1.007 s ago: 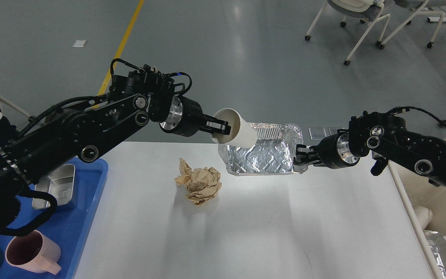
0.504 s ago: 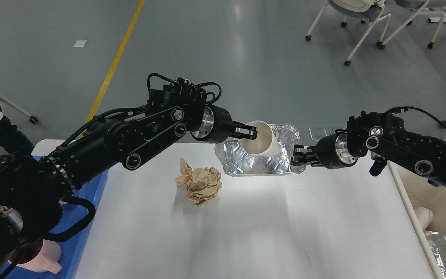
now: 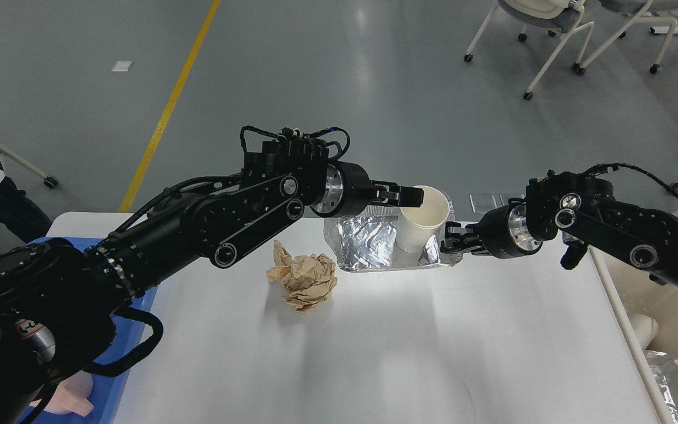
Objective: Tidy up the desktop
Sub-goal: 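Place the paper cup into the held foil tray, release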
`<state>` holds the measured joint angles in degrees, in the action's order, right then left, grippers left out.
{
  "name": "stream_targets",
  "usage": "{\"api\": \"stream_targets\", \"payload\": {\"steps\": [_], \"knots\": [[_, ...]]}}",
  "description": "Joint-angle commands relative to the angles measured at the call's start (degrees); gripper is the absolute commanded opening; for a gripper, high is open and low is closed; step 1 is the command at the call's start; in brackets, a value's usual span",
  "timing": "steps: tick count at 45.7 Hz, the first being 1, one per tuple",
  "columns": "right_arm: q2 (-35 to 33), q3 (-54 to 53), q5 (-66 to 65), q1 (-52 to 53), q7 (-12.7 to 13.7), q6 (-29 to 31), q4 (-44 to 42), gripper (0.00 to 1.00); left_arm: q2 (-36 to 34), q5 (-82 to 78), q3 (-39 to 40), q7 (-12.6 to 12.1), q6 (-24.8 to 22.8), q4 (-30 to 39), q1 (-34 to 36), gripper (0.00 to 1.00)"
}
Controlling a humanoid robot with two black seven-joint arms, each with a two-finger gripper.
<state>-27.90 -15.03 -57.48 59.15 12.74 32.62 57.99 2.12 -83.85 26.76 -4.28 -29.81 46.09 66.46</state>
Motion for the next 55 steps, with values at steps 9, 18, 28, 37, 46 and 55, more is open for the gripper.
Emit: {"api": "stream_targets", "payload": {"steps": [9,18,28,37,46,55], "knots": [[-0.13,0.0,-0.09,-1.05,0.0,-0.19,-0.25,0.0,-6.24,2.9,0.84,0.59,-1.3,3.92,1.92,0.87],[-1.01,0.0,0.0,-1.14,0.0,-0.19,-0.25,0.0,-22.23,3.26,0.66,0.15,-1.39,16.39,-0.63,0.97],[-1.36,-0.08,0.0,-1.67,0.0,-0.19,-0.25,0.0,-46.3,3.96,3.91,-0.38,2.56,29.58,-11.69,0.97],[-0.84,-0.08,-0.09,-2.19,0.0,-0.46,-0.34,0.0,-66.53,17.74,9.98,0.06,9.06,38.81,-28.65,0.97],[-0.84,-0.08,-0.09,-2.11,0.0,-0.54,-0.51,0.0,-74.19,26.02,11.03,0.68,20.48,40.22,-39.47,0.97],[-1.36,-0.08,-0.09,-2.11,0.0,-0.54,-0.34,0.0,-76.04,26.81,11.12,0.77,27.09,42.07,-45.1,0.97]]}}
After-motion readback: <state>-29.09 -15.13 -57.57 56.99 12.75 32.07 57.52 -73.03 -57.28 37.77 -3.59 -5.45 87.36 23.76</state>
